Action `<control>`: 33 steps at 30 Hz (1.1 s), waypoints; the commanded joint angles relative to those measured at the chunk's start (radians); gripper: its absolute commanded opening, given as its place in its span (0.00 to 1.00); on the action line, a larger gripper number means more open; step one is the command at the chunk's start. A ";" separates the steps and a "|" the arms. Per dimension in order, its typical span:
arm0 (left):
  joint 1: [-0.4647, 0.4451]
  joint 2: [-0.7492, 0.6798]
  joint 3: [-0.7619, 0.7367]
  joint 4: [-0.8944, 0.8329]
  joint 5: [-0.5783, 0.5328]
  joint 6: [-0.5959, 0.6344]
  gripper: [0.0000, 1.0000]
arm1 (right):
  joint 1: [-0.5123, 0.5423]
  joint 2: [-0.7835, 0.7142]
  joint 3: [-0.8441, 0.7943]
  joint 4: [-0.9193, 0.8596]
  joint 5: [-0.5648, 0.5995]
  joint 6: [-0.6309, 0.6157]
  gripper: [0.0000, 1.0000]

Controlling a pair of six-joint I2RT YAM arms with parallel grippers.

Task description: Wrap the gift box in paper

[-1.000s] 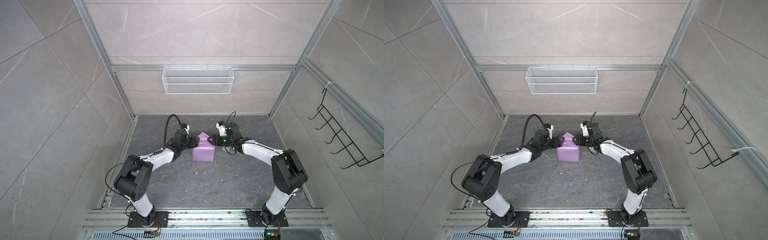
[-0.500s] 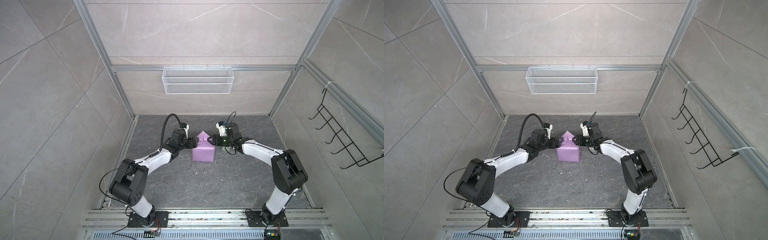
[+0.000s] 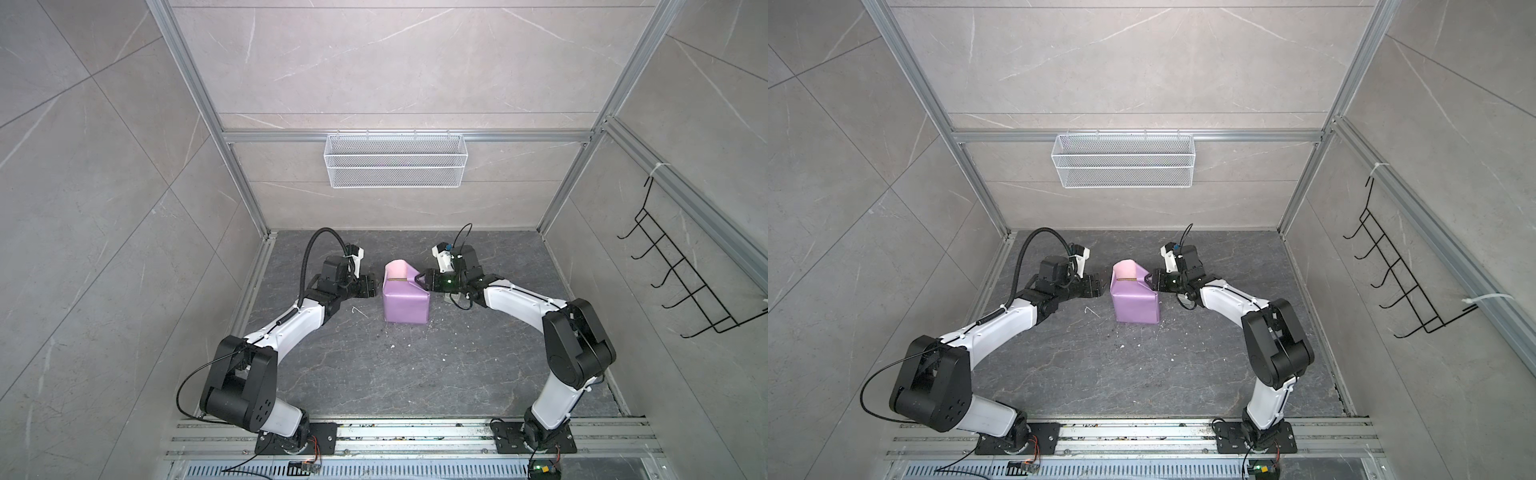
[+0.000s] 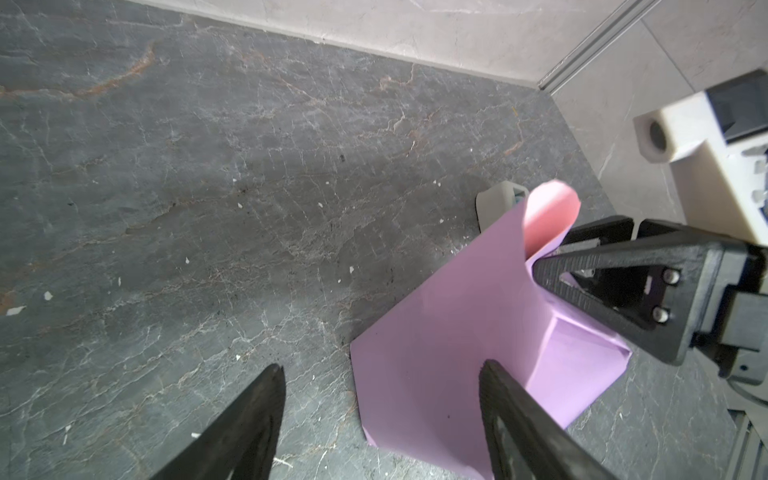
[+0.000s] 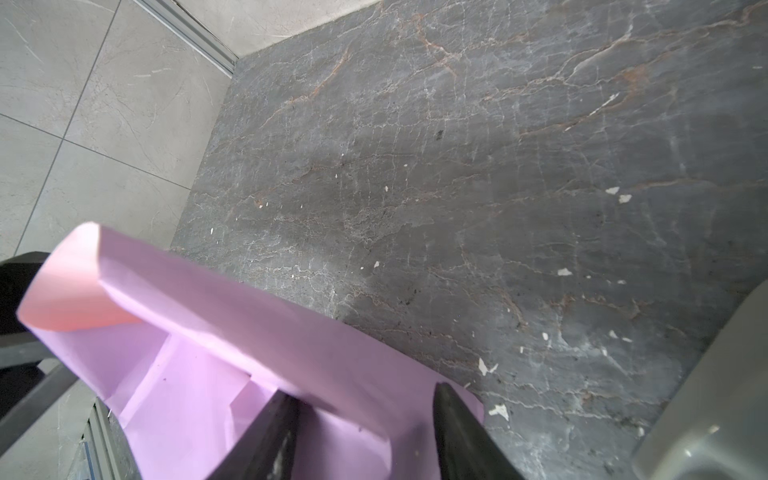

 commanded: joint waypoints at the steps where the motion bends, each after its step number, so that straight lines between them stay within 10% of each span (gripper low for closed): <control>1: -0.001 -0.011 -0.007 -0.023 0.045 0.032 0.74 | 0.008 0.001 -0.033 -0.062 0.007 -0.010 0.54; 33: -0.037 0.025 -0.015 0.065 0.086 -0.016 0.72 | 0.012 0.013 -0.030 -0.058 0.004 -0.003 0.54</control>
